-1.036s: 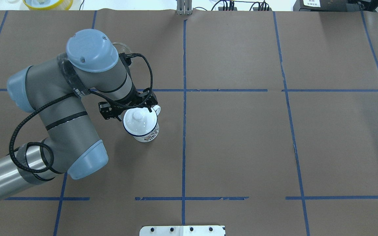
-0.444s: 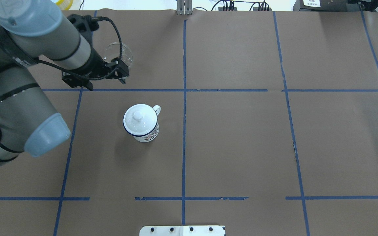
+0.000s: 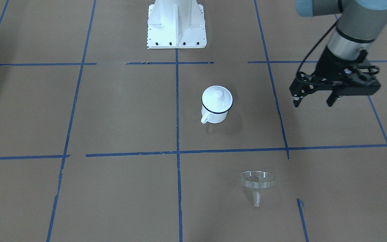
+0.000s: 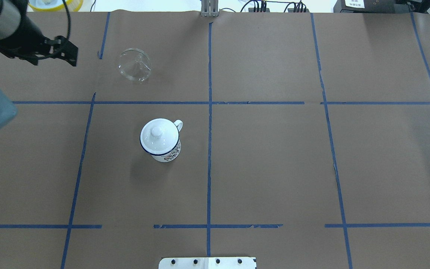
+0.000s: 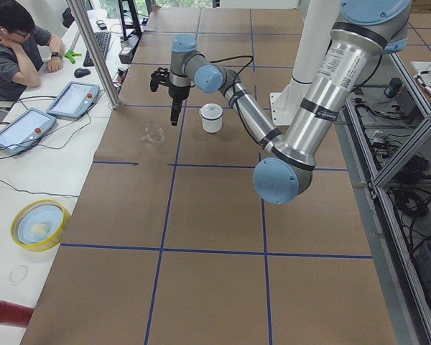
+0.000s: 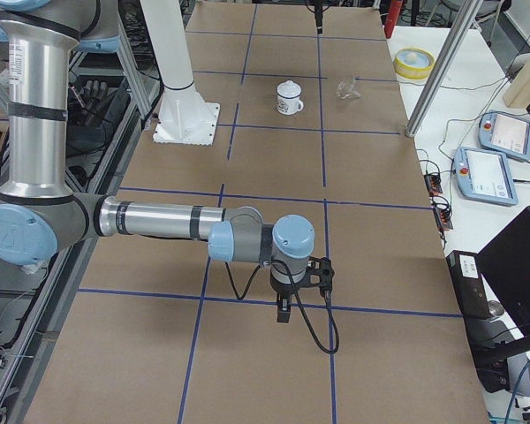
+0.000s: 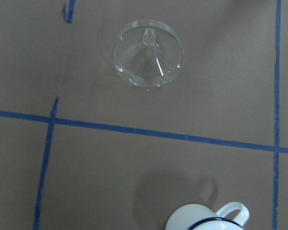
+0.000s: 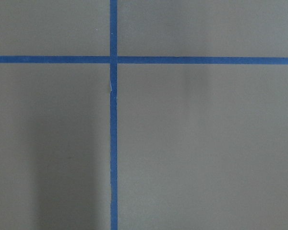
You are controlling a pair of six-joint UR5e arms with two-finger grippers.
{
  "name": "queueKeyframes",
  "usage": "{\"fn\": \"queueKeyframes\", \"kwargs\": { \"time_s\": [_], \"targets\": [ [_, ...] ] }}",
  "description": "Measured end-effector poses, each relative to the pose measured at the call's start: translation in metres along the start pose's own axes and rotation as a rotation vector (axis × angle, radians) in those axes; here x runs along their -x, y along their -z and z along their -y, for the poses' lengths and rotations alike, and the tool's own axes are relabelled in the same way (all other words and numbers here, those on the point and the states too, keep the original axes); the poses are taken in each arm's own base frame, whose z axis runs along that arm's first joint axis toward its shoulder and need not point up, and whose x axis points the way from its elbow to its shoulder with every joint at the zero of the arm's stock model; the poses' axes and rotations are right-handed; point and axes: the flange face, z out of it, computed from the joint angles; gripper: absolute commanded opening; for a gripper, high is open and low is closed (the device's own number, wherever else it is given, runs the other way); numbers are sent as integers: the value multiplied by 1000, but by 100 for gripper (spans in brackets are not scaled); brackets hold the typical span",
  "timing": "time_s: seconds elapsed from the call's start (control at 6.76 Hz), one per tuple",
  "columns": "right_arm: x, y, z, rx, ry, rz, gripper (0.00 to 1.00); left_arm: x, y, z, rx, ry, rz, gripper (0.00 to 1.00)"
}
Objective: Remove funnel from cup
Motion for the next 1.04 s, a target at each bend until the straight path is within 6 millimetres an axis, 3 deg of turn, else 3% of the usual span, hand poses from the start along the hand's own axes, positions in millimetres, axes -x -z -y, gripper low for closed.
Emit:
{"fn": "queueKeyframes", "kwargs": {
  "time_s": [0.3, 0.59, 0.74, 1.04],
  "targets": [
    [0, 0, 0, 0, 0, 0, 100, 155, 5, 9, 58, -43, 27, 100],
    [0, 0, 0, 0, 0, 0, 100, 298, -4, -9, 98, -54, 69, 100],
    [0, 0, 0, 0, 0, 0, 100, 345, -10, -31, 110, -69, 76, 100],
    [0, 0, 0, 1, -1, 0, 100, 400, -32, -71, 137, -55, 79, 100]
  ]
}}
